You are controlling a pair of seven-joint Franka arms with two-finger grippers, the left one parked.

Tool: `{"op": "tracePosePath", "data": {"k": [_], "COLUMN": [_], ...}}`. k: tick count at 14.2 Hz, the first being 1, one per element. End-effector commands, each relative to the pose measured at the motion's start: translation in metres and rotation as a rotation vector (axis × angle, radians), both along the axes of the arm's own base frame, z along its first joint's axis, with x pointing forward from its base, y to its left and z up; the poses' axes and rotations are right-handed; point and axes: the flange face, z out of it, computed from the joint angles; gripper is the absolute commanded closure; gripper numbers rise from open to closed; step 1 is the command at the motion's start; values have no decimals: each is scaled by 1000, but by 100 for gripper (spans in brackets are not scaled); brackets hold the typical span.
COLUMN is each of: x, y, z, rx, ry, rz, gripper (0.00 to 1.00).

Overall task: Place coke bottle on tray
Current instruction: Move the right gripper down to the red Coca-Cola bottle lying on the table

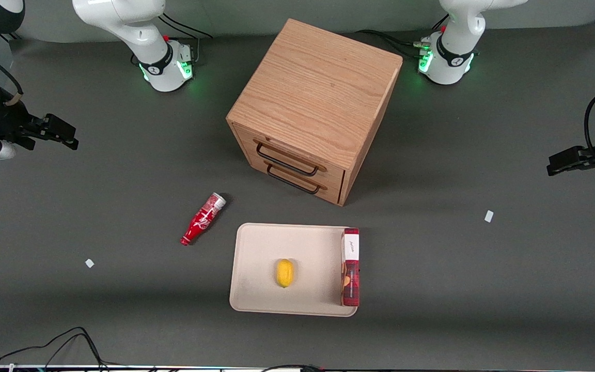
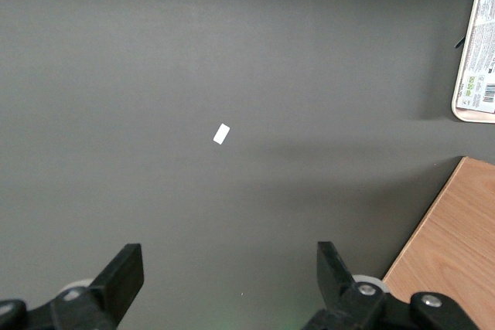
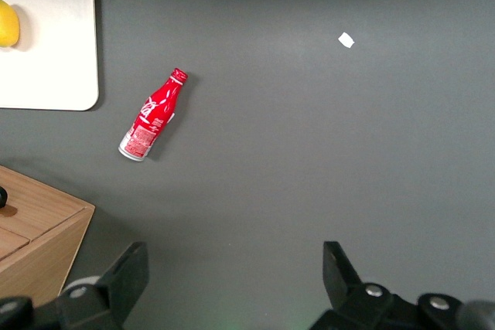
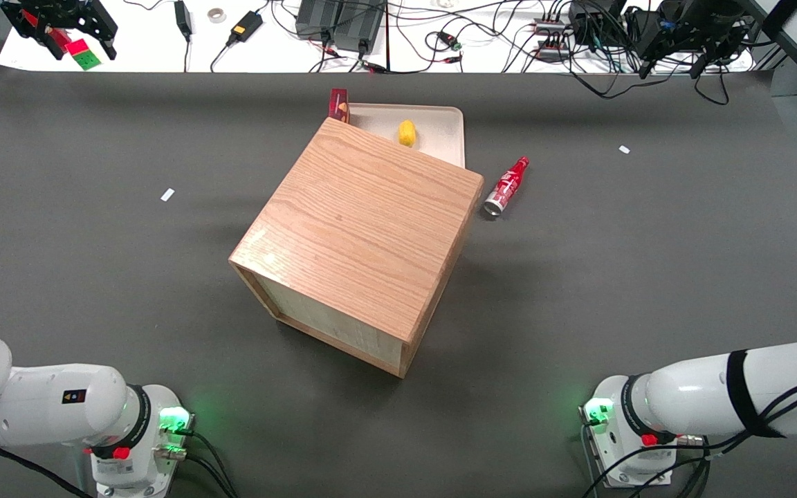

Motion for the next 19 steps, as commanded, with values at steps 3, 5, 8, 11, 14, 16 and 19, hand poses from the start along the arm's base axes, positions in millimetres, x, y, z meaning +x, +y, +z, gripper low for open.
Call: {"op": "tracePosePath", "data": {"k": [3, 5, 8, 11, 14, 16, 19], "x": [0, 5, 31, 57, 78, 87, 83], "y": [3, 14, 54, 83, 104, 123, 138], "z": [4, -6, -48, -103, -176, -227, -302], "rx": [-9, -9, 6, 14, 35, 42, 44], "ry": [24, 39, 54, 68, 70, 64, 56], "rz": [11, 21, -97, -254, -402, -463, -545], "gripper": [0, 0, 0, 0, 0, 0, 0]}}
